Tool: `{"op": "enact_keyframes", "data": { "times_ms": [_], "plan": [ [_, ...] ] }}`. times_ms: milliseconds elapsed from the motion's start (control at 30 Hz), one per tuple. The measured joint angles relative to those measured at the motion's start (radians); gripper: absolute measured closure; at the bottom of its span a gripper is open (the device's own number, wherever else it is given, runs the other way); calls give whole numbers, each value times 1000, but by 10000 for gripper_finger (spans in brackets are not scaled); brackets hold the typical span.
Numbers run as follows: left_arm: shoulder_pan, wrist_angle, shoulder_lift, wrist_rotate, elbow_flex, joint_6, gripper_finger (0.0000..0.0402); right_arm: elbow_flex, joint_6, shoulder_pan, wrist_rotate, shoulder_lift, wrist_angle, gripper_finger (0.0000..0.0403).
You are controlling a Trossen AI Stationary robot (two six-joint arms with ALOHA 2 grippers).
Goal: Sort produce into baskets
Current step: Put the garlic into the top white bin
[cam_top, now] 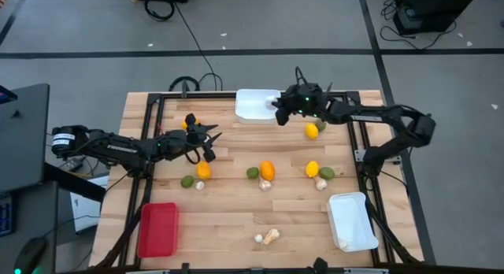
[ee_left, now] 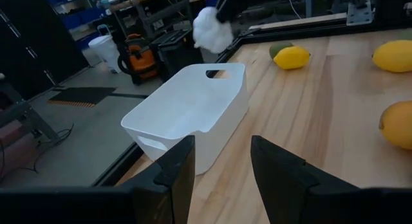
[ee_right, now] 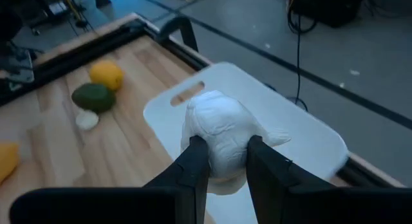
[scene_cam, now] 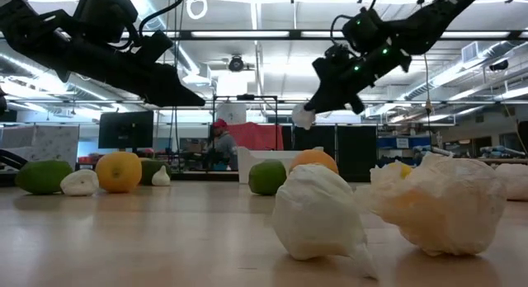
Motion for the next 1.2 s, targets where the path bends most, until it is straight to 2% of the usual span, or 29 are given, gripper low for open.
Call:
{"op": "enact_keyframes", "data": {
  "times_ms": [300, 500, 667, 800, 933, 1033, 1200],
  "plan": [
    [0, 3, 0, 0, 0, 11, 244, 0, 65, -9, 31, 173, 150, 300],
    [1, 7, 3, 0, 0, 27, 244, 1, 61, -12, 47, 208, 163, 254],
    [10, 70, 36, 0, 0, 30, 244, 1, 36, -11, 54, 206, 172, 212],
    [21, 113, 80, 0, 0, 27, 244, 1, 18, -10, 29, 204, 204, 193],
    [35, 117, 117, -34, 0, -79, 244, 1, 8, 6, -79, 204, 276, 190],
    [38, 4, 112, -32, 2, -147, 244, 2, 0, 49, -138, 203, 357, 191],
    [40, -527, 80, -30, 137, -239, 244, 2, -50, 121, -20, 203, 373, 192]
  ]
}}
